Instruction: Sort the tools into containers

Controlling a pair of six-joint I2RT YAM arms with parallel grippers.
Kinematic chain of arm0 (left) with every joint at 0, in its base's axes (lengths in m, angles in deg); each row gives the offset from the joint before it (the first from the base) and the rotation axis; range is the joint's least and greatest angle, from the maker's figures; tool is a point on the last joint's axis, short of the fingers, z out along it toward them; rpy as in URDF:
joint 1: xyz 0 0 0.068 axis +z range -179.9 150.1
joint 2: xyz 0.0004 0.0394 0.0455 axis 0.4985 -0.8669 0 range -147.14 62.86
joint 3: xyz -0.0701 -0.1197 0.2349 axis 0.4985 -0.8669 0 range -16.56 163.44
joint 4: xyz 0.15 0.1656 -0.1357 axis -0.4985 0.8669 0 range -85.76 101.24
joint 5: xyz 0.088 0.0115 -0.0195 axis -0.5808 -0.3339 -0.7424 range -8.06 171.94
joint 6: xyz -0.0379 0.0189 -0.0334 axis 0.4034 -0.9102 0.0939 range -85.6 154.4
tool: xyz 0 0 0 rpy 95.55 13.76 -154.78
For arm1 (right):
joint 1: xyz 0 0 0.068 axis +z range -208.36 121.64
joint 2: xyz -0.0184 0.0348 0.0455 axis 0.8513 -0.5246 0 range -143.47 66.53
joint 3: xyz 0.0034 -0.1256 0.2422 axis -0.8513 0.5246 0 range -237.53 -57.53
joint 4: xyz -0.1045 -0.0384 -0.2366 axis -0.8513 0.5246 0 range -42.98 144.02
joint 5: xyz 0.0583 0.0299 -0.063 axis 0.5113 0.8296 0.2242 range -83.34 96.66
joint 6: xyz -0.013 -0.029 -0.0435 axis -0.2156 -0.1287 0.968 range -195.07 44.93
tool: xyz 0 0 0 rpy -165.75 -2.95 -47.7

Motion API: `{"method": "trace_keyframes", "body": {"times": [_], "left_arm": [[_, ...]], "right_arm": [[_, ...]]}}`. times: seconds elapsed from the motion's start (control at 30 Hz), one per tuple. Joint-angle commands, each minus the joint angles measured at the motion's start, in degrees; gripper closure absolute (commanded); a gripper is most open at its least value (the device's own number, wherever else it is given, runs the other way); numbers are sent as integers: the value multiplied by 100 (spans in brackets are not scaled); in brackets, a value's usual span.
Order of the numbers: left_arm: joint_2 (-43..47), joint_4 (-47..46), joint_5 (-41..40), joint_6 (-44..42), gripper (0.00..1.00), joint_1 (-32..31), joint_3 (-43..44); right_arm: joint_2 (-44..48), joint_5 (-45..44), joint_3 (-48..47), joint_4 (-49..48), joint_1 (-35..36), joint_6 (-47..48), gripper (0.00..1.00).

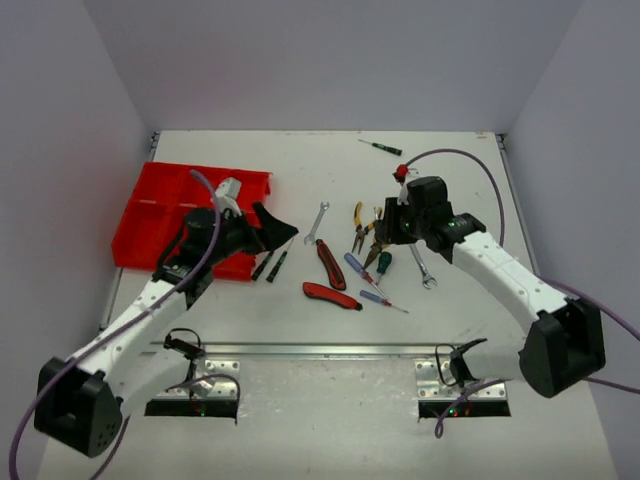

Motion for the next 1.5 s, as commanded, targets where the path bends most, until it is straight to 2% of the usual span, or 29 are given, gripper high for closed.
{"method": "trace_keyframes", "body": {"times": [0.0, 0.13, 0.27, 0.4, 0.5, 0.63, 0.73, 0.83, 0.93, 0.97, 1.0, 1.07, 1.1, 1.13, 1.2, 1.23, 1.27, 1.33, 1.37, 1.43, 1.47], "left_arm": [[-992, -2536, 540, 1235, 0, -1055, 0], [-1778, -2695, -279, 1324, 0, -2000, 753], [-1889, -2851, -1018, 1405, 2, -2312, 822], [-1889, -3302, -965, 1455, 7, -2438, 769], [-1903, -3357, -996, 1433, 14, -2512, 807], [-1965, -3279, -1008, 1464, 32, -2535, 820], [-1977, -3311, -894, 1457, 56, -2553, 854], [-2054, -3379, -640, 1386, 73, -2596, 956], [-2144, -3423, -232, 1184, 94, -2597, 1090], [-2142, -3335, -222, 1129, 100, -2599, 1142], [-2136, -3144, -321, 1075, 100, -2604, 1252], [-2140, -2461, -770, 869, 100, -2597, 1474], [-2148, -2154, -1168, 739, 100, -2589, 1681], [-2166, -1712, -1784, 636, 100, -2545, 1975], [-2223, -501, -2920, 403, 100, -2387, 2493], [-2250, 61, -3084, 370, 100, -2293, 2579], [-2369, 784, -3674, 378, 100, -1869, 2906], [-2622, 1447, -4201, 394, 100, -858, 3304], [-2759, 1581, -4442, 383, 100, -591, 3403], [-3211, 2291, -5751, 435, 100, 42, 4015], [-3463, 2374, -5828, 461, 100, 361, 4340]], "right_arm": [[703, 1505, 241, -694, 196, 139, 100], [1331, 2407, 453, -1170, 436, 71, 100], [1768, 2740, 487, -1297, 488, -37, 100], [1857, 3006, 532, -1380, 545, -88, 100], [1909, 3200, 554, -1520, 566, -174, 100], [1989, 3268, 571, -1682, 580, -261, 100], [1976, 3314, 570, -1790, 596, -351, 100], [1959, 3250, 593, -1878, 589, -403, 100], [1963, 3184, 622, -1944, 596, -431, 99], [1970, 3143, 636, -1949, 596, -426, 95], [1992, 3072, 658, -1944, 596, -407, 82], [2114, 2762, 764, -1881, 592, -349, 42], [2190, 2458, 847, -1799, 591, -307, 19], [2283, 2056, 886, -1638, 594, -271, 1], [2498, 1335, 926, -1109, 587, -223, 1], [2562, 874, 905, -791, 587, -231, 1], [2624, 321, 880, -360, 587, -240, 1], [2713, 46, 923, -54, 587, -270, 1], [2778, 51, 1002, -22, 587, -296, 1], [2959, 112, 1236, -69, 584, -384, 1], [3018, 210, 1333, -118, 581, -408, 1]]}}
